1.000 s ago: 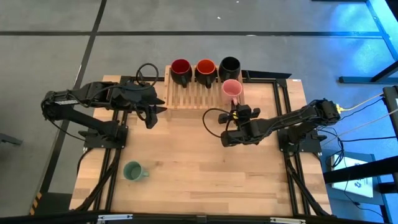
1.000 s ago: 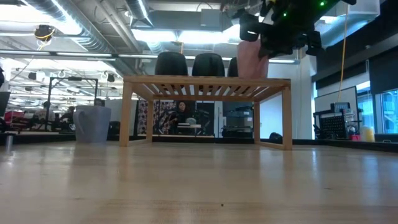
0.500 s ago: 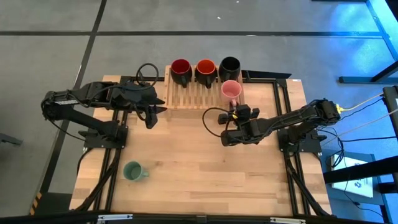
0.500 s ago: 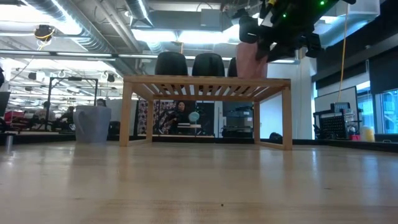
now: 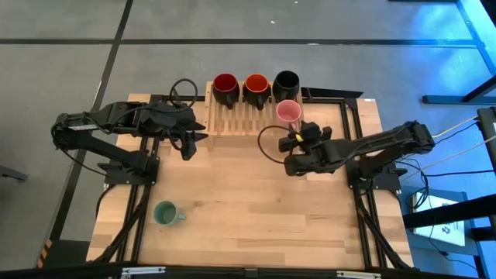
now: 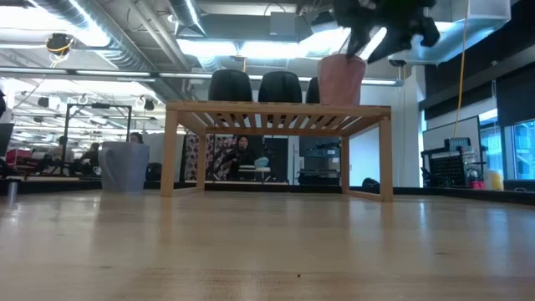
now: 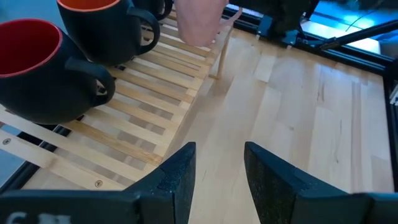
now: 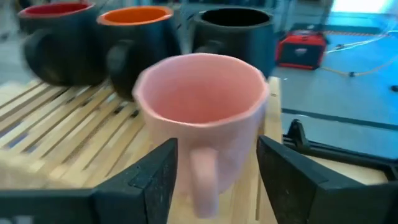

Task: Place coffee mugs
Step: Put the green mug on the shelf

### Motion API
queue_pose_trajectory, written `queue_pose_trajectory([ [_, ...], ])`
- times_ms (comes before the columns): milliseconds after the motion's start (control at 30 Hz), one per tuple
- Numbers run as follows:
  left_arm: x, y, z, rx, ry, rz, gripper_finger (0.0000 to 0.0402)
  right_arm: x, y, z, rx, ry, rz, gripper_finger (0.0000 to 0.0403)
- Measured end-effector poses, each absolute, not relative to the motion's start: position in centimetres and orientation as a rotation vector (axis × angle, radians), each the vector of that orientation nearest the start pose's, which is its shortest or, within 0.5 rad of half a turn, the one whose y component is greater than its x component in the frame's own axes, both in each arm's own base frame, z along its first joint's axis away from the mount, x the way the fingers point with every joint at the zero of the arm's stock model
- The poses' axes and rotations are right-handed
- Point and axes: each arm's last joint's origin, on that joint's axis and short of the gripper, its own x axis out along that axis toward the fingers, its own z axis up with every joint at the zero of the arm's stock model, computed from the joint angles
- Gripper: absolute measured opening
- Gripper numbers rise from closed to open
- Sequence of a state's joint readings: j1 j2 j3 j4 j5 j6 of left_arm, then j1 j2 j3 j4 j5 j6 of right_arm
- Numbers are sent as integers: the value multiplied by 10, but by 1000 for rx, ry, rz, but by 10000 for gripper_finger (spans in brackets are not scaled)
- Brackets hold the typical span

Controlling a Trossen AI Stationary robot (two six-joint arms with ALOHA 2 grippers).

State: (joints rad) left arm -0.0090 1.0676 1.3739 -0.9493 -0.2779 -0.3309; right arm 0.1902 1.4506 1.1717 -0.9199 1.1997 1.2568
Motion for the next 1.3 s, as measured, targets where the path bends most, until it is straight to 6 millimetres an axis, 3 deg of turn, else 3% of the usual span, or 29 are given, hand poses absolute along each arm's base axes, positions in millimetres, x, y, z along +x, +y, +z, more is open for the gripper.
queue_pose_trajectory([
  [300, 185, 6, 408, -230, 591, 347, 131, 274, 30, 346, 290, 480, -927, 206],
  [467, 185, 1, 408, -267, 615, 232, 131, 276, 62, 369, 251, 559, -579, 207],
  [600, 190, -10, 403, -283, 673, 102, 131, 276, 91, 363, 195, 536, -434, 207],
  [900, 187, -54, 375, -272, 1032, -80, 131, 282, 127, 319, 268, 553, -402, 207],
  [1100, 171, -77, 370, -332, 1167, -87, 132, 290, 143, 298, 264, 584, -391, 207],
  [1300, 159, -82, 368, -422, 1253, -6, 159, 299, 148, 283, 255, 630, -378, 207],
])
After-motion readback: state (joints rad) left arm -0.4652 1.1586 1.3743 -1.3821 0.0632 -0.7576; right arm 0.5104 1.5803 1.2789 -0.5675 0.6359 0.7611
